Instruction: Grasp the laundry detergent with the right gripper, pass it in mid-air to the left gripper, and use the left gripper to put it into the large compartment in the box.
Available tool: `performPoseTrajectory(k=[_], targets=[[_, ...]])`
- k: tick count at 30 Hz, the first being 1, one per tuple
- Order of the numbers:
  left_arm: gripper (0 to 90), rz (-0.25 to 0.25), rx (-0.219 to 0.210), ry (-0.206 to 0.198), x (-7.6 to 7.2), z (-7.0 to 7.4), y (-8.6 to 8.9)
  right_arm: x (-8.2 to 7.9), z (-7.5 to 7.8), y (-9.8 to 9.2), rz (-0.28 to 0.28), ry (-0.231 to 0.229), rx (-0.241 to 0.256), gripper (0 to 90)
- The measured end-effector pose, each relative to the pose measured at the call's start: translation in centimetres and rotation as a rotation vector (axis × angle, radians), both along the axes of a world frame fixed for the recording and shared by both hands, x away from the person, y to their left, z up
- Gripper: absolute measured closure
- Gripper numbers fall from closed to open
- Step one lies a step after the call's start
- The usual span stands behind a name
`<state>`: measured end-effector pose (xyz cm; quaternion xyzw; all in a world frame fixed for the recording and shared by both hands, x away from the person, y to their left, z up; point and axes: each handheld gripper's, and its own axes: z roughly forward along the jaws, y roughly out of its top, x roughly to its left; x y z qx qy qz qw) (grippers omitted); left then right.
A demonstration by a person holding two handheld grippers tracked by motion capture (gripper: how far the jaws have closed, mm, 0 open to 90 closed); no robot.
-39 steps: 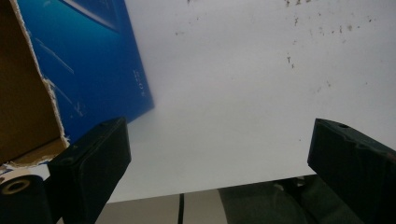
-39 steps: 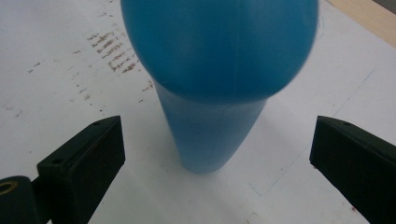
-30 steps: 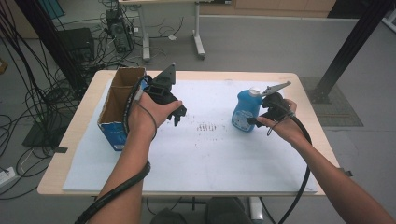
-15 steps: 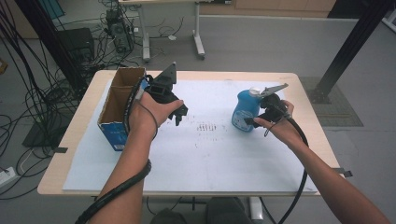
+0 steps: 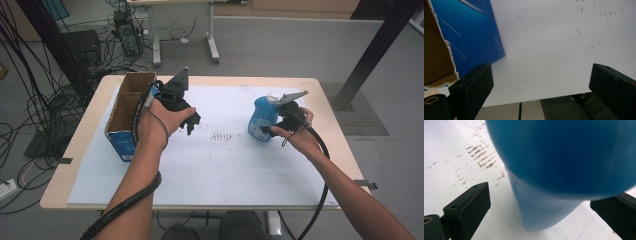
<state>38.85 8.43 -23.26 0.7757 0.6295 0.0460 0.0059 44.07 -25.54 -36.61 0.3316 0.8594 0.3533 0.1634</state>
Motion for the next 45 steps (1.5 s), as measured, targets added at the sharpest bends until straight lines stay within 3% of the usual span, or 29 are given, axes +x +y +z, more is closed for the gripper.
performPoseTrajectory(k=[45], targets=[[6.0, -0.006, -0.003, 0.0, -0.02, 0.16, -0.13, 0.05, -0.39, 0.32, 0.046, -0.027, 0.041, 2.5]])
